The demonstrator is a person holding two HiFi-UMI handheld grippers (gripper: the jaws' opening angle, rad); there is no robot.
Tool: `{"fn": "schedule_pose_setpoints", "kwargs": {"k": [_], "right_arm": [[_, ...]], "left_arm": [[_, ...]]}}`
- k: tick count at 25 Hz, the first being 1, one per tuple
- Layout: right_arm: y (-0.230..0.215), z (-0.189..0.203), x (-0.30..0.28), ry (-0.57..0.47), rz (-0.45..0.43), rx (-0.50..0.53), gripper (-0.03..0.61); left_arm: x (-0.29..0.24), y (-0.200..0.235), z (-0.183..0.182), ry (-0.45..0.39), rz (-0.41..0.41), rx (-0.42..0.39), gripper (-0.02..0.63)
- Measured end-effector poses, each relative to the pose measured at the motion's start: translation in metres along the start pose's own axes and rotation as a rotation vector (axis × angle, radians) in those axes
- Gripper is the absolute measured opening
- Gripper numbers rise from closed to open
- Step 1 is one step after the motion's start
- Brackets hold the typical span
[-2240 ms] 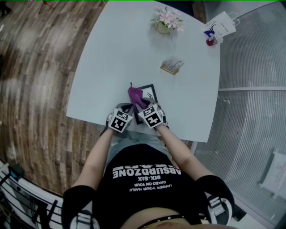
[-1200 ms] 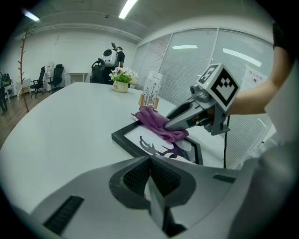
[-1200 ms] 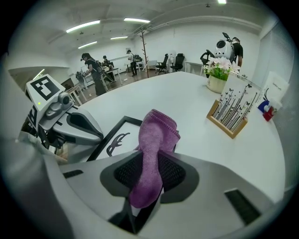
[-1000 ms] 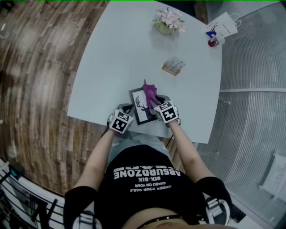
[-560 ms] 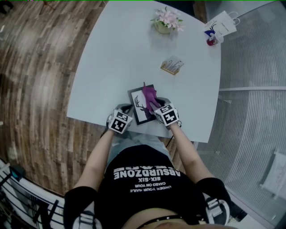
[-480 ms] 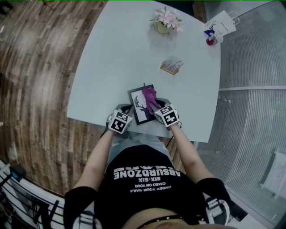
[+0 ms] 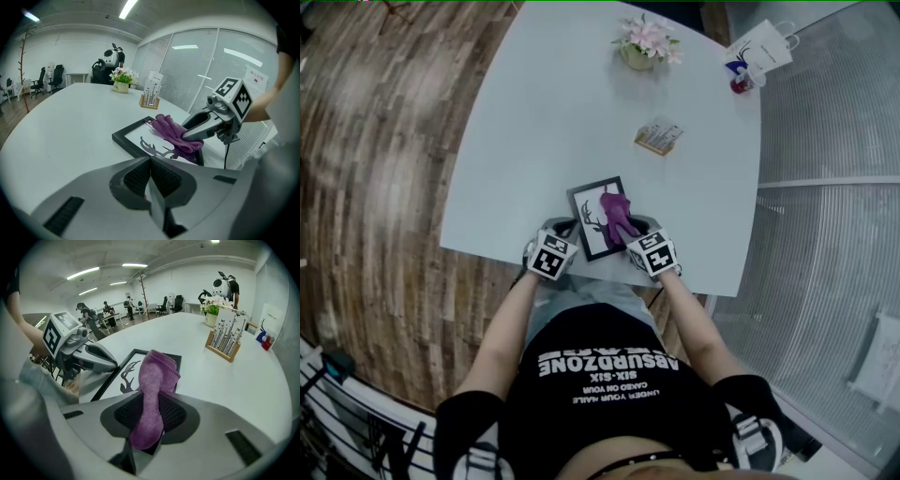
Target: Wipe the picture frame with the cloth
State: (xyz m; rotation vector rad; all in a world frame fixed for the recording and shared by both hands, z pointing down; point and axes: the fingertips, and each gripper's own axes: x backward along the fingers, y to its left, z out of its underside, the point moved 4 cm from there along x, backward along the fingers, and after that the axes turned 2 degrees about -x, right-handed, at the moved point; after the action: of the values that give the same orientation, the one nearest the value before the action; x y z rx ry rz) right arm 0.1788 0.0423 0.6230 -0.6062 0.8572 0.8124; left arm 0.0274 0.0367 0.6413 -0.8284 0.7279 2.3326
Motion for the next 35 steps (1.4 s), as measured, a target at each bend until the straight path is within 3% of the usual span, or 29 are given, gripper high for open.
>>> {"fn": "schedule_pose_setpoints", "kwargs": {"k": [14,35], "right_arm": [[0.0,0.0,-0.005,0.002,-0.001,-0.078,0.112],[0.034,-0.013,-0.018,0.027,-0.04,-0.052,0.112]], "left_arm": [[-0.002,0.0,-0.001,-0.002,-0.005,-0.004,0.015],[-0.001,-0.001,-0.001,-0.002,-0.004,-0.005,0.015]]}}
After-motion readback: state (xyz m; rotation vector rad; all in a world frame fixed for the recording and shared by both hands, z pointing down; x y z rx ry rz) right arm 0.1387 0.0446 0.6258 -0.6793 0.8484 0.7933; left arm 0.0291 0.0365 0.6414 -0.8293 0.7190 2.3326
